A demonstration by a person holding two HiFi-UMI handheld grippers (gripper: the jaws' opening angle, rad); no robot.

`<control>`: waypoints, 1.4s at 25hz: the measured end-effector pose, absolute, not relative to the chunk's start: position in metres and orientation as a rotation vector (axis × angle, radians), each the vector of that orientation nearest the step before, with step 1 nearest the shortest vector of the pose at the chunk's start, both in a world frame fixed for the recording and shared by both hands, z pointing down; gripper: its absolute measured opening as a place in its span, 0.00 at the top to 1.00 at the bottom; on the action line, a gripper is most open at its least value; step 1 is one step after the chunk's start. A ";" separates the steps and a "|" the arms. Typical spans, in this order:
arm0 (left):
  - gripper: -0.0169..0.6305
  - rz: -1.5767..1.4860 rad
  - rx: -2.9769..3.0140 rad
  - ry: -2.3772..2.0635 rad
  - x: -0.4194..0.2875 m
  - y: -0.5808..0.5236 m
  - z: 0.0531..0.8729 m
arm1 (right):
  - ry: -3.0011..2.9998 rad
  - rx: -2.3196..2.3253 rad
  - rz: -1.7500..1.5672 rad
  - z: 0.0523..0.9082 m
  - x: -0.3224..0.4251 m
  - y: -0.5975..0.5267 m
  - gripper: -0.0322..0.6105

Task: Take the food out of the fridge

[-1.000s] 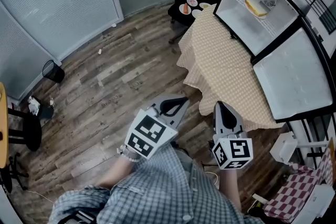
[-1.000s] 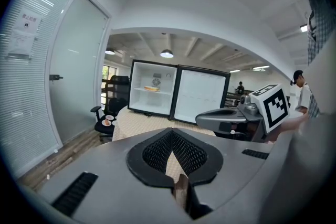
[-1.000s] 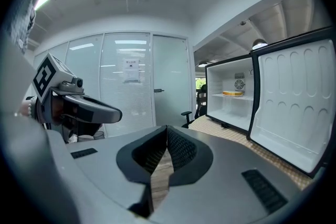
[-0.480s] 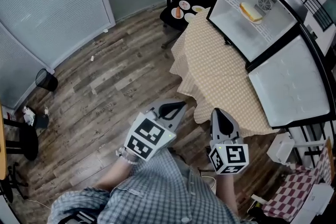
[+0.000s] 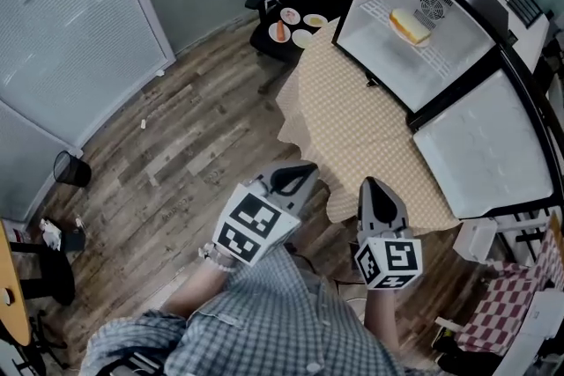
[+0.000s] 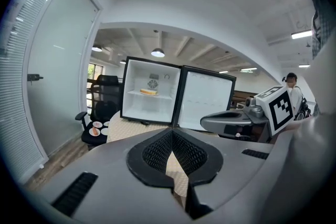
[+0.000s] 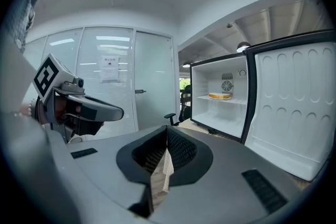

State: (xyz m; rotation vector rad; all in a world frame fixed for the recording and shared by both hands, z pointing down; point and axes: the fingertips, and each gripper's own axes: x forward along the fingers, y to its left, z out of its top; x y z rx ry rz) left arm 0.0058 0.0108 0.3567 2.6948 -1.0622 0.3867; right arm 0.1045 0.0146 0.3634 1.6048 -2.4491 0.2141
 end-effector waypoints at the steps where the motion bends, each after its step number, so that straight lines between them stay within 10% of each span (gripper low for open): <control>1: 0.96 0.386 2.701 -1.052 0.002 0.003 0.355 | -2.444 1.616 0.210 0.361 0.101 0.008 0.94; 35: 0.96 0.402 2.800 -0.671 -0.063 -0.131 0.371 | -2.152 1.973 0.274 0.367 0.039 -0.102 0.94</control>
